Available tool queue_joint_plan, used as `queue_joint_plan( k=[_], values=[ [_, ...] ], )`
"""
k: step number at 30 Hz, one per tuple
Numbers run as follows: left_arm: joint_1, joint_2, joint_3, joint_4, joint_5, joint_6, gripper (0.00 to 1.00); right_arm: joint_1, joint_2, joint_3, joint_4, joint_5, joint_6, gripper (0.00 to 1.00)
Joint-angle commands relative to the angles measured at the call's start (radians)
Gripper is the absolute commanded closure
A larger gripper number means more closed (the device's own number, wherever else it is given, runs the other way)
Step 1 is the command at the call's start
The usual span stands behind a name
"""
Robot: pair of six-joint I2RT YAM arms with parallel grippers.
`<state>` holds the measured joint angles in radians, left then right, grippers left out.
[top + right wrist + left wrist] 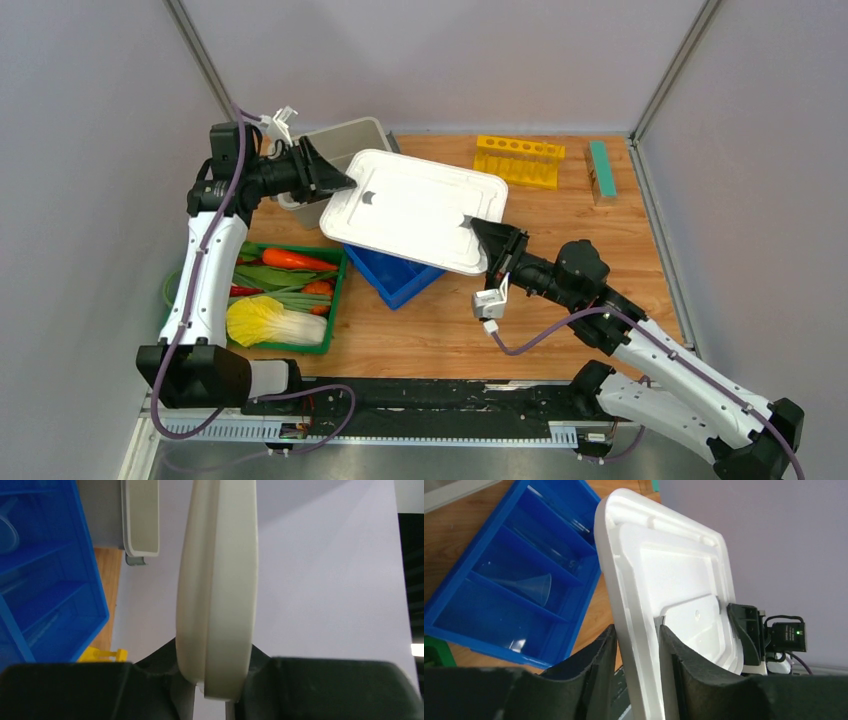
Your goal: Organize the chemistry lab equipment
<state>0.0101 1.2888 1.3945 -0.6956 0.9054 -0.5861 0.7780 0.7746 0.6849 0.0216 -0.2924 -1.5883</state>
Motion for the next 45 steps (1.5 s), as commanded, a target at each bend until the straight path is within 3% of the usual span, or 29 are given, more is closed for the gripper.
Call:
queue_joint_plan(
  k=[1, 7, 12, 14, 18, 20, 24, 26, 32, 36, 39, 45],
  values=[
    [-0.018, 0.004, 0.118, 0.16, 0.061, -0.041, 0.52, 0.029, -0.032, 0.045, 0.025, -0.048, 0.187, 1.0],
    [0.04, 0.027, 0.186, 0.448, -0.045, -0.148, 0.41, 0.066, -0.049, 0.028, 0.066, -0.076, 0.394, 1.0],
    [0.125, 0.072, 0.205, 0.652, -0.077, -0.25, 0.42, 0.064, -0.012, 0.079, 0.24, -0.013, 0.829, 1.0],
    [0.163, 0.086, 0.199, 0.733, -0.06, -0.242, 0.46, 0.064, 0.032, 0.196, 0.226, 0.131, 1.09, 1.0],
    [0.226, 0.038, 0.046, 1.012, -0.043, -0.233, 0.52, 0.003, 0.201, 0.495, -0.016, 0.292, 1.436, 1.0],
    [0.237, 0.017, 0.044, 0.968, -0.02, -0.151, 0.5, -0.078, 0.285, 0.614, -0.118, 0.196, 1.575, 1.0],
    [0.237, 0.046, 0.191, 0.592, 0.053, 0.079, 0.46, -0.325, 0.478, 0.813, -0.135, -0.133, 1.972, 1.0],
    [0.238, 0.043, 0.169, 0.596, 0.044, 0.103, 0.43, -0.387, 0.596, 0.924, -0.124, -0.326, 2.108, 1.0],
    [0.254, 0.101, 0.199, 0.57, 0.087, 0.123, 0.36, -0.419, 0.86, 1.14, -0.138, -0.64, 2.211, 1.0],
    [0.26, 0.176, 0.254, 0.545, 0.188, 0.069, 0.31, -0.45, 0.963, 1.165, 0.065, -0.847, 2.387, 1.0],
    [0.263, 0.245, 0.294, 0.542, 0.312, -0.02, 0.28, -0.456, 1.022, 1.186, 0.226, -0.915, 2.505, 1.0],
    [0.32, 0.239, 0.235, 0.561, 0.302, -0.073, 0.27, -0.46, 1.158, 1.303, 0.395, -1.016, 2.694, 1.0]
  ],
)
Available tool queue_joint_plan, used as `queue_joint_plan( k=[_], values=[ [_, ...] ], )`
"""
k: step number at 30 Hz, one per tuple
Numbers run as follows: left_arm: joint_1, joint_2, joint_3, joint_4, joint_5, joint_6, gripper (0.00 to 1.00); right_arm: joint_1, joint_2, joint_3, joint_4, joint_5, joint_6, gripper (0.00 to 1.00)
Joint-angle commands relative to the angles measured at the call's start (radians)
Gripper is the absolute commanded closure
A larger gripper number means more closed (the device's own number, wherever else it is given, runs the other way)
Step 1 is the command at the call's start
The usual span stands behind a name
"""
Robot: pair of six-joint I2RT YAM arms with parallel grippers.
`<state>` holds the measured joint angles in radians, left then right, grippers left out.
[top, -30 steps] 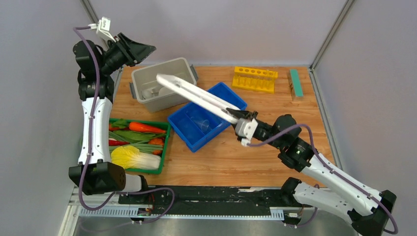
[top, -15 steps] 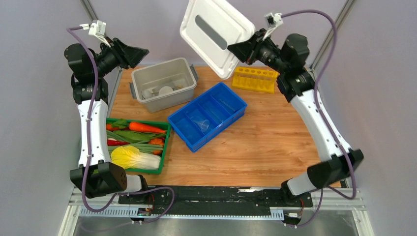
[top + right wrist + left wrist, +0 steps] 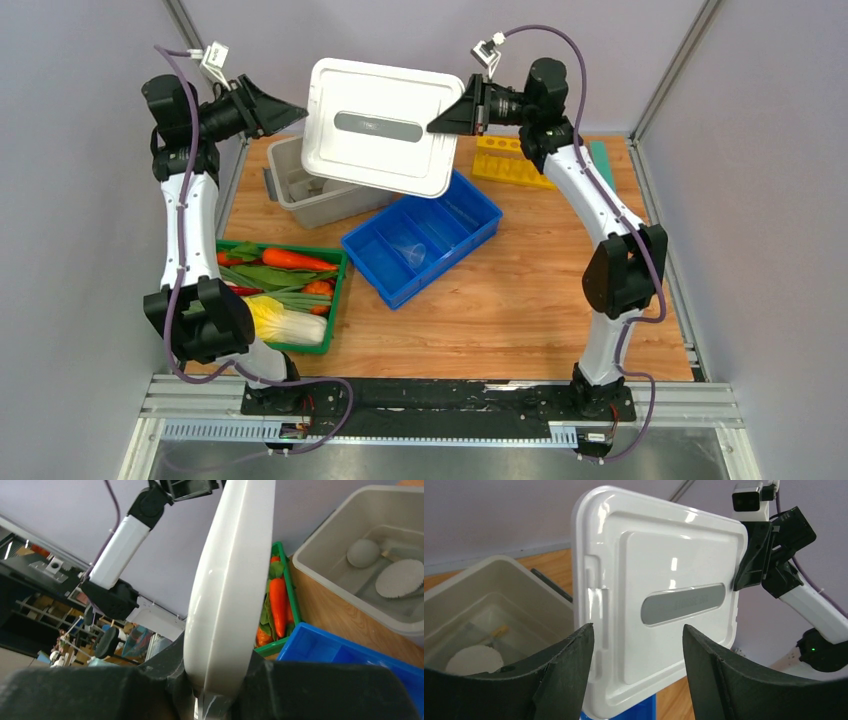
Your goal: Organize the chemistry lab equipment
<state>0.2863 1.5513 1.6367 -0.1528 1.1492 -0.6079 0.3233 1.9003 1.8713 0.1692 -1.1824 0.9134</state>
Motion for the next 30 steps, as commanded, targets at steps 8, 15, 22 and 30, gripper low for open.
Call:
queue_joint_plan(
  k=[8, 15, 22, 30],
  values=[
    [0.044, -0.027, -0.178, 0.556, 0.103, -0.447, 0.26, 0.01, 0.178, 0.203, 0.555, -0.18, 0.492, 1.0],
    [0.033, 0.013, -0.261, 0.942, 0.095, -0.757, 0.36, 0.033, 0.23, 0.232, 0.511, -0.177, 0.476, 1.0],
    [0.008, 0.033, -0.308, 1.019, 0.075, -0.84, 0.86, 0.027, 0.335, 0.324, 0.345, -0.073, 0.418, 0.82],
    [0.066, 0.056, -0.278, 0.939, -0.078, -0.807, 1.0, -0.018, 0.355, 0.312, 0.236, 0.102, 0.352, 0.32]
  ],
)
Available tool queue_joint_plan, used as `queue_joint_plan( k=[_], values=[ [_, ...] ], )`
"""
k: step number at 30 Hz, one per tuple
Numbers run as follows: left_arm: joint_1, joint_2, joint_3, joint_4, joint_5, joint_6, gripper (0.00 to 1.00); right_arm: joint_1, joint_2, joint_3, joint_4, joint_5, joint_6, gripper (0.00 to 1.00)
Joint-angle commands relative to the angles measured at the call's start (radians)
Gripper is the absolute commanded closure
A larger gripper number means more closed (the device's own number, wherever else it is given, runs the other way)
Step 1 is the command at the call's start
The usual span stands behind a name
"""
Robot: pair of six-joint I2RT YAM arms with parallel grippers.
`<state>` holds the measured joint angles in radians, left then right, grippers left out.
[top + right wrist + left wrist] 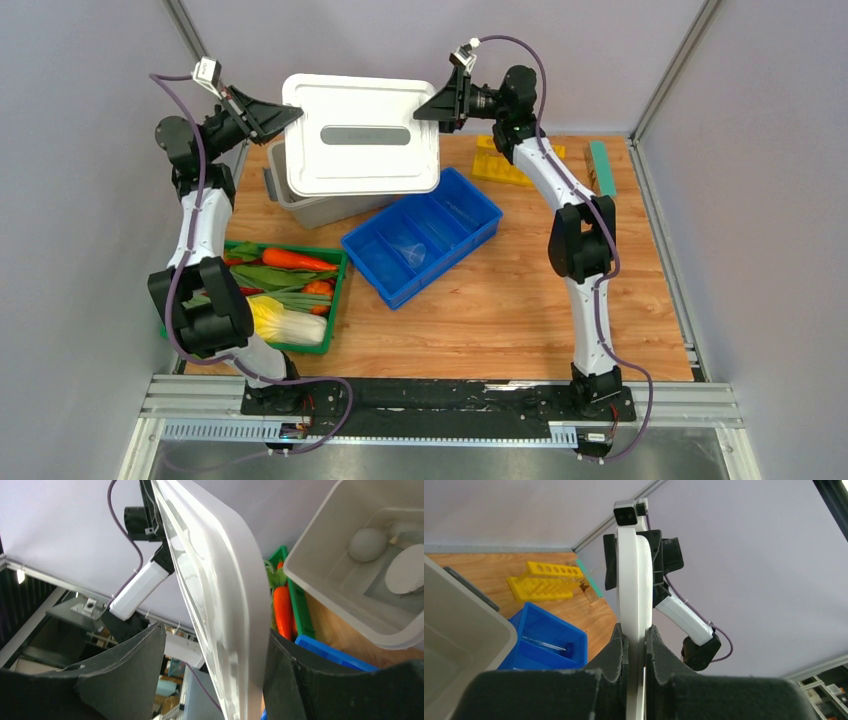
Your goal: Organize the chemistry lab equipment
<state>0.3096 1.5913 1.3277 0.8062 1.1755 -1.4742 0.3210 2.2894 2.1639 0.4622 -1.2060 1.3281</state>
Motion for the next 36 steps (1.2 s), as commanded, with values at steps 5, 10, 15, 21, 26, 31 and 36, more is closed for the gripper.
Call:
queue_joint_plan(
  k=[5, 10, 15, 21, 26, 31, 36],
  values=[
    [0.062, 0.033, 0.045, -0.116, -0.177, 0.166, 1.0, -0.019, -0.022, 0.059, -0.276, 0.255, -0.233, 0.32],
    [0.08, 0.079, 0.044, -0.095, -0.194, 0.17, 1.0, -0.023, 0.008, 0.045, -0.292, 0.316, -0.247, 0.29],
    [0.1, 0.159, 0.042, 0.011, -0.195, 0.111, 1.0, -0.019, 0.056, 0.082, -0.39, 0.384, -0.337, 0.29],
    [0.114, 0.265, 0.062, 0.065, -0.143, 0.052, 1.0, -0.014, 0.119, 0.105, -0.419, 0.401, -0.355, 0.31],
    [0.123, 0.3, 0.042, 0.001, -0.123, 0.075, 1.0, 0.012, 0.134, 0.149, -0.581, 0.457, -0.493, 0.29],
    [0.135, 0.288, 0.047, -0.262, -0.128, 0.267, 1.0, 0.052, 0.136, 0.163, -0.655, 0.511, -0.593, 0.26],
    [0.143, 0.251, 0.082, -0.605, -0.18, 0.532, 1.0, 0.084, 0.157, 0.183, -0.711, 0.548, -0.659, 0.31]
  ],
)
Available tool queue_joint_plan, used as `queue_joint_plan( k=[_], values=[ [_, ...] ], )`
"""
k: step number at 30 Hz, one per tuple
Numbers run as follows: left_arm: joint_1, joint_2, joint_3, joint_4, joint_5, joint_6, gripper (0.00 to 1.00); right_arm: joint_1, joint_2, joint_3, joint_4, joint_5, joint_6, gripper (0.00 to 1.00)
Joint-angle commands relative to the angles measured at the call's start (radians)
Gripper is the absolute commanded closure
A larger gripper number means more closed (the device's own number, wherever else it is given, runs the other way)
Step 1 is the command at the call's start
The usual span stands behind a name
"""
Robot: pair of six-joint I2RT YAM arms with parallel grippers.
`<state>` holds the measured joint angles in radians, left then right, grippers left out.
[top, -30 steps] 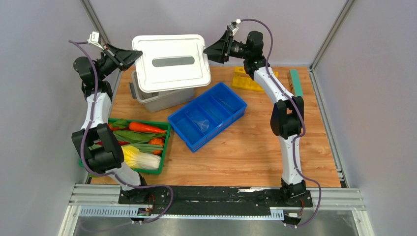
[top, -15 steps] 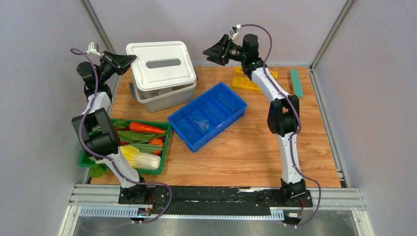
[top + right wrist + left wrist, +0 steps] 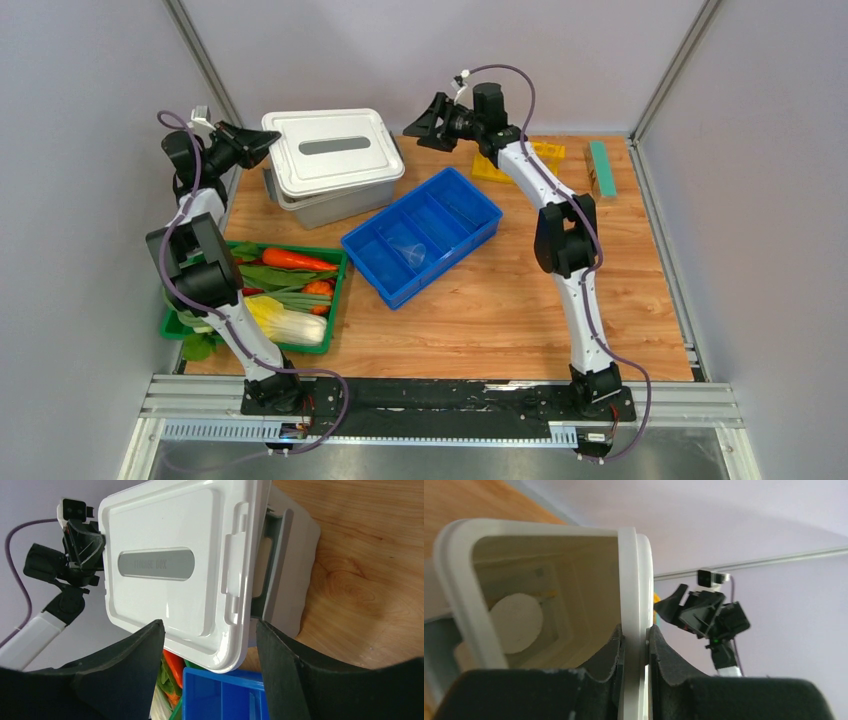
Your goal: Organize the chemistry lab equipment
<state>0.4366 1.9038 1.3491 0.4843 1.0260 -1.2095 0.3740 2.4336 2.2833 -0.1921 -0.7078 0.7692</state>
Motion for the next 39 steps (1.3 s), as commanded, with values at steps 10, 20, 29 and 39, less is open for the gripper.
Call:
queue_joint_plan(
  k=[10, 20, 29, 39],
  values=[
    [0.016, -0.055, 0.153, -0.642, -0.135, 0.527, 0.85, 0.071, 0.025, 0.064, -0.092, 0.09, -0.177, 0.31],
    [0.017, -0.051, 0.283, -0.96, -0.333, 0.749, 0.55, 0.095, 0.045, 0.073, -0.109, 0.116, -0.212, 0.31],
    [0.01, -0.005, 0.377, -1.101, -0.398, 0.861, 0.46, 0.109, 0.07, 0.085, -0.099, 0.117, -0.205, 0.33],
    [-0.048, -0.045, 0.41, -1.237, -0.535, 0.987, 0.53, 0.134, 0.062, 0.088, -0.105, 0.215, -0.186, 0.46]
  ],
)
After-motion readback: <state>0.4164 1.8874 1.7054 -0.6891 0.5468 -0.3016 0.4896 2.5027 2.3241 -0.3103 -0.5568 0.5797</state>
